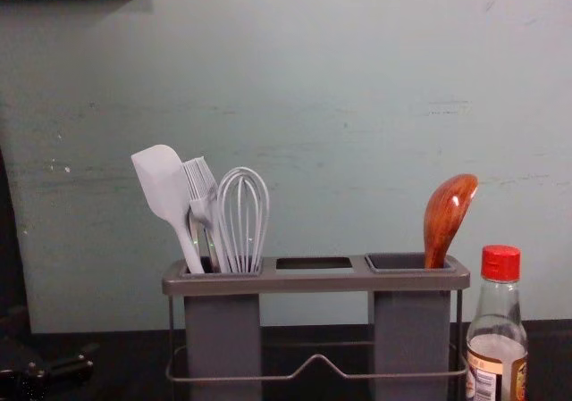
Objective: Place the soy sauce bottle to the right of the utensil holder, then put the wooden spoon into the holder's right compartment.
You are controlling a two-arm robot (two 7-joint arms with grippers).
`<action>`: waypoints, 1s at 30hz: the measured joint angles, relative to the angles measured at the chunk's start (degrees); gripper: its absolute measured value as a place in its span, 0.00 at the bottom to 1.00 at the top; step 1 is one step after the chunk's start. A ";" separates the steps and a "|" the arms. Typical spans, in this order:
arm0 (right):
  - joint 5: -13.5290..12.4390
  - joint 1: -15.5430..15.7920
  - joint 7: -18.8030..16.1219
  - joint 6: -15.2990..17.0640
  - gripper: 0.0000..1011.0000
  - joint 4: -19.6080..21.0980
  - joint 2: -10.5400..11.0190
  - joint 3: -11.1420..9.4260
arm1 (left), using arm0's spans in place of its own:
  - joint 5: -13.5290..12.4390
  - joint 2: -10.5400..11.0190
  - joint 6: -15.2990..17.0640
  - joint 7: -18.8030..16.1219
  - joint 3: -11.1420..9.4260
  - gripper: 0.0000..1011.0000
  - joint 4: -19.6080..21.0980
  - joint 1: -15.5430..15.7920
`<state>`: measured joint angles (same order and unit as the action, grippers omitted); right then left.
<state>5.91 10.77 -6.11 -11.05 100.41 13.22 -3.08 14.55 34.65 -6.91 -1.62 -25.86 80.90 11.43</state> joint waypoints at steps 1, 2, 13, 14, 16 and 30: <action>0.54 -0.94 0.02 0.18 0.99 -1.40 0.14 0.01 | 0.00 0.00 0.00 0.00 0.00 0.99 0.00 0.00; 0.81 -1.44 0.03 0.23 0.99 -2.12 0.21 0.02 | 0.00 0.00 0.00 0.00 0.00 0.99 0.00 0.00; 3.90 -9.02 -0.12 1.76 0.99 -11.86 1.34 1.35 | 0.00 0.00 0.00 0.00 0.00 0.99 0.00 0.00; 4.05 -9.43 -0.29 1.99 0.99 -12.32 1.42 1.54 | 0.00 0.00 0.00 0.00 0.00 0.99 0.00 0.00; 4.41 -10.42 -0.59 2.48 0.99 -13.30 1.57 2.05 | 0.00 0.00 0.00 0.00 0.00 0.99 0.00 0.00; 8.33 -17.95 0.69 5.37 0.99 -19.43 0.41 6.43 | 0.00 0.00 0.00 0.00 0.00 0.99 0.00 0.00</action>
<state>14.23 -7.17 -5.43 -5.68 80.98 13.63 3.36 14.54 34.64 -6.91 -1.62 -25.86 80.90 11.43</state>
